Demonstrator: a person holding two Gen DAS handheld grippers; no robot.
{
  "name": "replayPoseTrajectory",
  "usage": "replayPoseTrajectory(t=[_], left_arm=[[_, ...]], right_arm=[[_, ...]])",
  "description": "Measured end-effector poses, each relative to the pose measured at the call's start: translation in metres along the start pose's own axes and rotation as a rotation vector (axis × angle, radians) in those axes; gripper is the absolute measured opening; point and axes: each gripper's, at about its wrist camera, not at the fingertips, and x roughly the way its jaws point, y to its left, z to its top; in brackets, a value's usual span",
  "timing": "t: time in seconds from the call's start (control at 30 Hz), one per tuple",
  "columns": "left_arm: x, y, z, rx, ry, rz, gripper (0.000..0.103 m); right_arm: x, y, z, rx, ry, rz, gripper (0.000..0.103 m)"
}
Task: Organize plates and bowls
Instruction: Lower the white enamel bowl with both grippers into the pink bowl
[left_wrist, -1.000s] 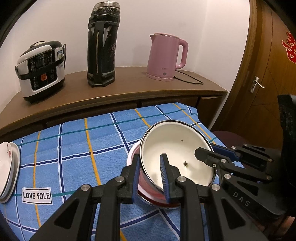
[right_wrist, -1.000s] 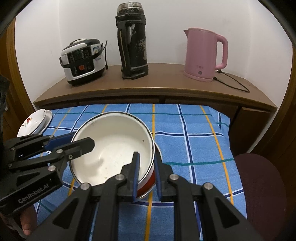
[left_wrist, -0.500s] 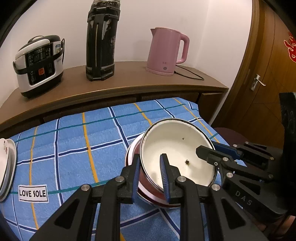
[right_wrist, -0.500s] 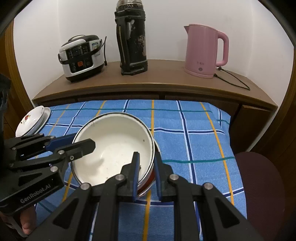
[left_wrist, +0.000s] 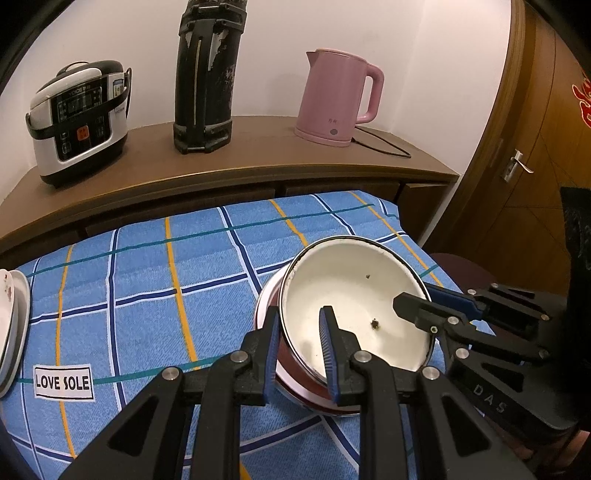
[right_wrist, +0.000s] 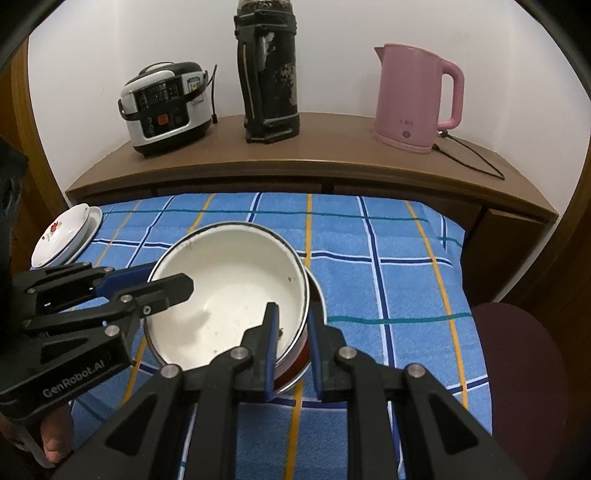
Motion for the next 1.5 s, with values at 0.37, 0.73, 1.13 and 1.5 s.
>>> replayPoseTrajectory(t=[0.37,0.73,1.13,1.5], left_arm=[[0.0032,0.0016,-0.0026,-0.001,-0.002,-0.001,0.023],[0.0067,0.0005,-0.0015,0.005,0.001,-0.004,0.023],[0.0094,0.0026,-0.0001,-0.003,0.007,-0.013,0.023],[0.0088,0.0021,0.0001,-0.001,0.001,-0.014,0.023]], right_arm=[[0.0021,0.0018,-0.0035,-0.007,0.010,0.001,0.017],[0.0033,-0.0030,-0.0049,0.000,0.011,0.002,0.018],[0.0029,-0.0038,-0.0047,0.001,0.011,0.007,0.018],[0.0028,-0.0033,-0.0049,-0.006,0.008,-0.001,0.019]])
